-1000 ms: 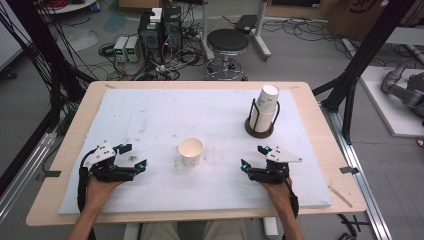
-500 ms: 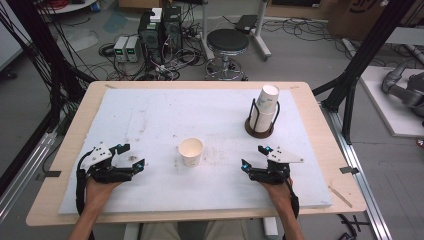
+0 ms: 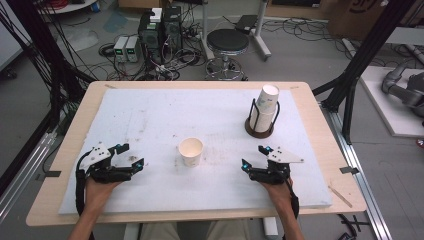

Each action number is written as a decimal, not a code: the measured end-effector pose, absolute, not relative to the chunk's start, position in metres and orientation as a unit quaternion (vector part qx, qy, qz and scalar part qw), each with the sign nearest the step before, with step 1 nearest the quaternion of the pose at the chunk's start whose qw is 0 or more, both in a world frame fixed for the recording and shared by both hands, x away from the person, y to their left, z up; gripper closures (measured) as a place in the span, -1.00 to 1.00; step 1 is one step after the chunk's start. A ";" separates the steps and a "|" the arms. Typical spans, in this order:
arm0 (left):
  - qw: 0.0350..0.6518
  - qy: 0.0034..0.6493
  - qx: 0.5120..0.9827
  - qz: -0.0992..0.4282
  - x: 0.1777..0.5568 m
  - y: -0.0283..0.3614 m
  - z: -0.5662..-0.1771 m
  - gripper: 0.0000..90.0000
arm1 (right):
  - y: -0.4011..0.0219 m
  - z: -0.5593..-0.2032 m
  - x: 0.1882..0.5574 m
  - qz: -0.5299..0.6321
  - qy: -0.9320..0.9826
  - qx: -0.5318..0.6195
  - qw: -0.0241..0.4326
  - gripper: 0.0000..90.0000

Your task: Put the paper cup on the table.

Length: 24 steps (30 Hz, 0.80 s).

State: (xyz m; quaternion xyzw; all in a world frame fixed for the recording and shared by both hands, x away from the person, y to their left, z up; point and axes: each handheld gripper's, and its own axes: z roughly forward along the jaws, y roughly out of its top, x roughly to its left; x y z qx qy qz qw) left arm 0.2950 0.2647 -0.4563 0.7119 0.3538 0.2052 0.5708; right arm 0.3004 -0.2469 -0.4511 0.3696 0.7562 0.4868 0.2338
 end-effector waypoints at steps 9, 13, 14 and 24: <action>0.573 0.355 0.710 0.205 0.294 0.266 -0.456 -0.70 | -0.248 -0.451 0.300 0.489 0.755 0.368 0.234 -0.58; 0.574 0.355 0.709 0.204 0.294 0.266 -0.456 -0.70 | -0.248 -0.451 0.300 0.490 0.754 0.369 0.234 -0.58; 0.573 0.355 0.710 0.204 0.294 0.266 -0.456 -0.70 | -0.248 -0.451 0.300 0.490 0.755 0.367 0.235 -0.58; 0.573 0.353 0.710 0.207 0.294 0.266 -0.457 -0.70 | -0.248 -0.451 0.300 0.492 0.753 0.368 0.235 -0.58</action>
